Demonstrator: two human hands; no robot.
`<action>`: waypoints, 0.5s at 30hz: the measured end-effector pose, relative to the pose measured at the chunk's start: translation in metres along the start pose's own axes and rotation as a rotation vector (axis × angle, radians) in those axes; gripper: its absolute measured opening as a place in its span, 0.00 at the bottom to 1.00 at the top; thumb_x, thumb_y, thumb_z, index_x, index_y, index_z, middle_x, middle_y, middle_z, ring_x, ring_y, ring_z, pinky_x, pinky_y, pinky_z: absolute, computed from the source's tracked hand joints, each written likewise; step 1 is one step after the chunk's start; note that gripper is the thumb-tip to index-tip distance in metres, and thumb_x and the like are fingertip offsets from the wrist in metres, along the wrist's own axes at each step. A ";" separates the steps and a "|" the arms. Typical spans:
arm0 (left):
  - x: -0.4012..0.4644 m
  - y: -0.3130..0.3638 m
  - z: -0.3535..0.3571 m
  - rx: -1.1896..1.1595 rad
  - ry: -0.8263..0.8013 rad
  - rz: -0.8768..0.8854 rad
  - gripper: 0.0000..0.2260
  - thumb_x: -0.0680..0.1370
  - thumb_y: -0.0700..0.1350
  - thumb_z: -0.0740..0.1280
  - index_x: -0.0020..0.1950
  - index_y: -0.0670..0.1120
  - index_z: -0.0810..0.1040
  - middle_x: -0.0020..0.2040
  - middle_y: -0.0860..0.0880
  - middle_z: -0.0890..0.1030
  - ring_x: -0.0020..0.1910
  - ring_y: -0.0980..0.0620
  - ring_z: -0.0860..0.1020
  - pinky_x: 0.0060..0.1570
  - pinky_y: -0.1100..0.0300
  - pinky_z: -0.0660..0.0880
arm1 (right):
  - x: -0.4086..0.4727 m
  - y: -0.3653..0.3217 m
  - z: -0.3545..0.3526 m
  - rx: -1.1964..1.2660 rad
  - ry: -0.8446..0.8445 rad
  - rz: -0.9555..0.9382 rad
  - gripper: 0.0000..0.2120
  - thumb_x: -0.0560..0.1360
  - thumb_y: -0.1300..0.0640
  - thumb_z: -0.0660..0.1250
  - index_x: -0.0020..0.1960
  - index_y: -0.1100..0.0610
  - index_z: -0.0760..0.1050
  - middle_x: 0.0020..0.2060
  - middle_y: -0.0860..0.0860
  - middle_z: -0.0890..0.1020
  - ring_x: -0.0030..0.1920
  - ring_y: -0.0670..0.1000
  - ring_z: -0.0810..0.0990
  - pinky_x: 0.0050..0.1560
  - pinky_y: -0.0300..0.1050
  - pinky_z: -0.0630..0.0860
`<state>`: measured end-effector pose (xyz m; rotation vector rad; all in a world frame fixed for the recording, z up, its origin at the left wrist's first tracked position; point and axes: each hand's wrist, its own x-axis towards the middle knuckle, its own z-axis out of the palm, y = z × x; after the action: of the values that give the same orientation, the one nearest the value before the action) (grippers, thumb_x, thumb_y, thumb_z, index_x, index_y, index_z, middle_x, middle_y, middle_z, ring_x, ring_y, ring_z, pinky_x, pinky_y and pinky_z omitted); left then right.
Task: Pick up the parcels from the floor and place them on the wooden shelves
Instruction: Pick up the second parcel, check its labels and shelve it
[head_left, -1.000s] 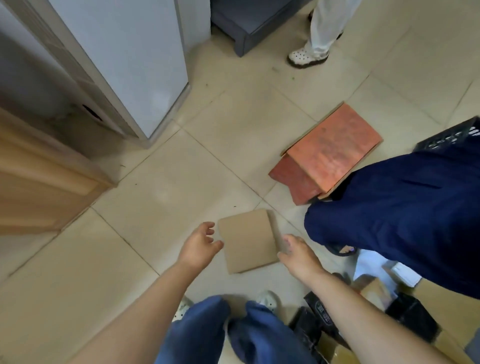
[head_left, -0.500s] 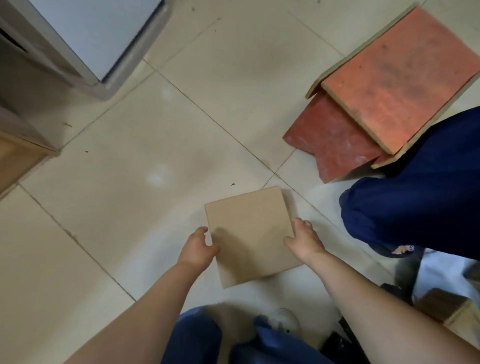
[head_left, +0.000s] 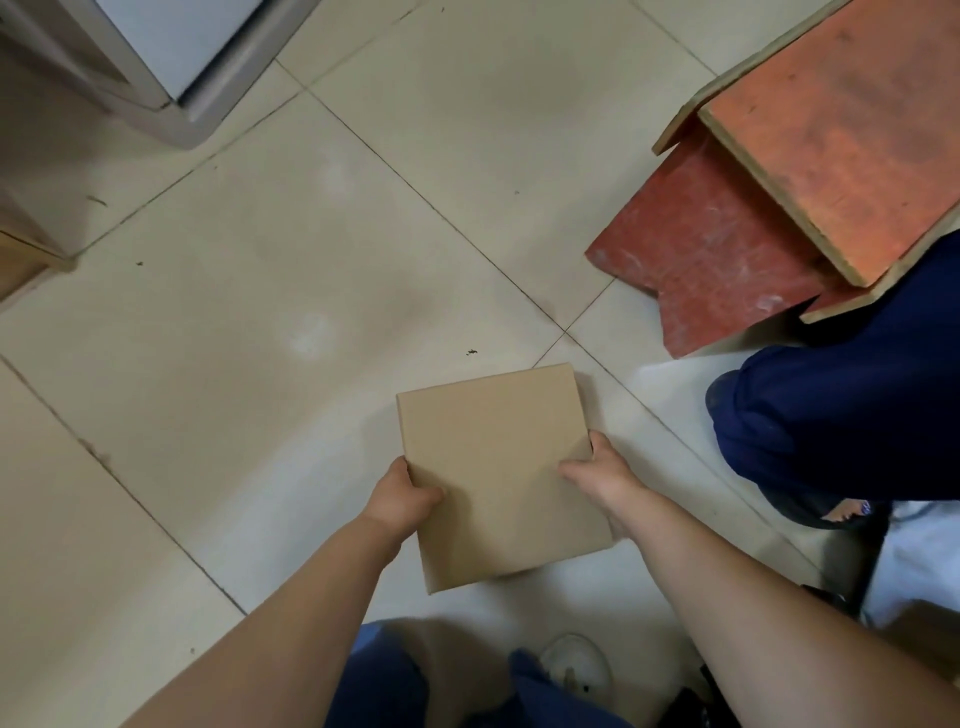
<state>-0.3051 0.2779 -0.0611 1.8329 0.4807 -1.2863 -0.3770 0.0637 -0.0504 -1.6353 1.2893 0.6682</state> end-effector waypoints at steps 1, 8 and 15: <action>-0.005 0.001 -0.002 -0.012 -0.001 0.002 0.22 0.74 0.35 0.62 0.67 0.42 0.64 0.59 0.45 0.74 0.55 0.45 0.73 0.52 0.54 0.71 | -0.005 -0.003 0.001 0.017 -0.006 0.001 0.23 0.70 0.62 0.67 0.63 0.55 0.67 0.56 0.56 0.79 0.55 0.58 0.78 0.57 0.53 0.76; -0.068 0.023 -0.039 -0.079 0.043 0.036 0.23 0.74 0.33 0.59 0.68 0.45 0.62 0.57 0.46 0.74 0.54 0.45 0.72 0.50 0.54 0.69 | -0.073 -0.039 -0.002 0.082 -0.035 -0.025 0.19 0.69 0.61 0.66 0.58 0.51 0.68 0.50 0.53 0.81 0.50 0.56 0.81 0.54 0.54 0.78; -0.173 0.070 -0.105 -0.204 0.131 0.076 0.23 0.74 0.35 0.61 0.67 0.46 0.63 0.55 0.48 0.75 0.54 0.47 0.73 0.50 0.55 0.70 | -0.177 -0.122 -0.016 0.070 -0.030 -0.160 0.18 0.69 0.65 0.66 0.54 0.50 0.67 0.50 0.54 0.81 0.50 0.56 0.81 0.54 0.54 0.78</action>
<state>-0.2641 0.3449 0.1379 1.7522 0.5846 -1.0315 -0.3176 0.1319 0.1447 -1.6455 1.1338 0.5424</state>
